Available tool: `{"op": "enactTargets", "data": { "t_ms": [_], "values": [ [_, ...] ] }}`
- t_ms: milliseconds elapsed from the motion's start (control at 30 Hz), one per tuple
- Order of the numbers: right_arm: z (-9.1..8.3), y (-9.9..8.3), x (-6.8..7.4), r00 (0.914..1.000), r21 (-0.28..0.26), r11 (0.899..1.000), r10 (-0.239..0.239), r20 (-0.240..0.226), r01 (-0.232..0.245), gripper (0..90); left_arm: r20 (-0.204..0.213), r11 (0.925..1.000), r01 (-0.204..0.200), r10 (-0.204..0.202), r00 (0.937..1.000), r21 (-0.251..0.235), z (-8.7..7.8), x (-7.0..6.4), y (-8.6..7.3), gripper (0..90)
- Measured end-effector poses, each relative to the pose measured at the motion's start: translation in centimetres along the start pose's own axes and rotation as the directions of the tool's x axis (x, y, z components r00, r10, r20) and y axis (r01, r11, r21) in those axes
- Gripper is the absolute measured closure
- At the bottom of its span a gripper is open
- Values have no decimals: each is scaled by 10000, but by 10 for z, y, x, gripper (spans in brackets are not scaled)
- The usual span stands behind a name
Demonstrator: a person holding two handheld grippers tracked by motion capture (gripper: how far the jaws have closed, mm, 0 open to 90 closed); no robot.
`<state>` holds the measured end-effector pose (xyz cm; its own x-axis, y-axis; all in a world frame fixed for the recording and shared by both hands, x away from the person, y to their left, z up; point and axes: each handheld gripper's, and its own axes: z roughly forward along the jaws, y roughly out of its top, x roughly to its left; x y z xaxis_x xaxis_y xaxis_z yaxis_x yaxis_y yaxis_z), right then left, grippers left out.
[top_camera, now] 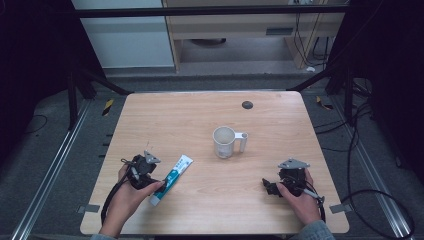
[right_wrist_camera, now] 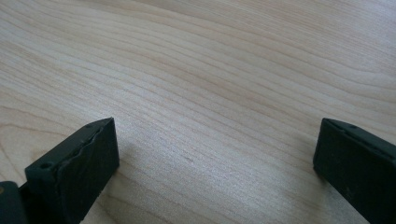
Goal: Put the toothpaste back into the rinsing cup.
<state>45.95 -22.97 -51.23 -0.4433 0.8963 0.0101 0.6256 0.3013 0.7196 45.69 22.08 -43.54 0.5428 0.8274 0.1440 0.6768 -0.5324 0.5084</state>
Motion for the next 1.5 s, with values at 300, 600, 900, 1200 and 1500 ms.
{"op": "enactTargets", "data": {
  "t_ms": [300,600,900,1200,1500],
  "values": [
    [0,0,0,10000,0,10000,6,-6,-6,5,311,9990,-338,330,9990,286,7,-8,8,233],
    [0,0,0,10000,-2,10000,12,-6,-12,5,722,9971,-442,397,9966,623,17,-12,22,332],
    [0,0,0,10000,-6,10000,6,-9,-6,5,720,9899,-703,618,9955,1229,36,-18,50,346],
    [1,0,-1,10000,-55,9999,-86,34,86,5,774,9762,-800,655,9948,2014,57,-21,60,350],
    [1,-1,-1,9998,-69,9998,-176,52,176,6,765,9745,-750,600,9953,2113,60,-21,63,392]
  ]
}}
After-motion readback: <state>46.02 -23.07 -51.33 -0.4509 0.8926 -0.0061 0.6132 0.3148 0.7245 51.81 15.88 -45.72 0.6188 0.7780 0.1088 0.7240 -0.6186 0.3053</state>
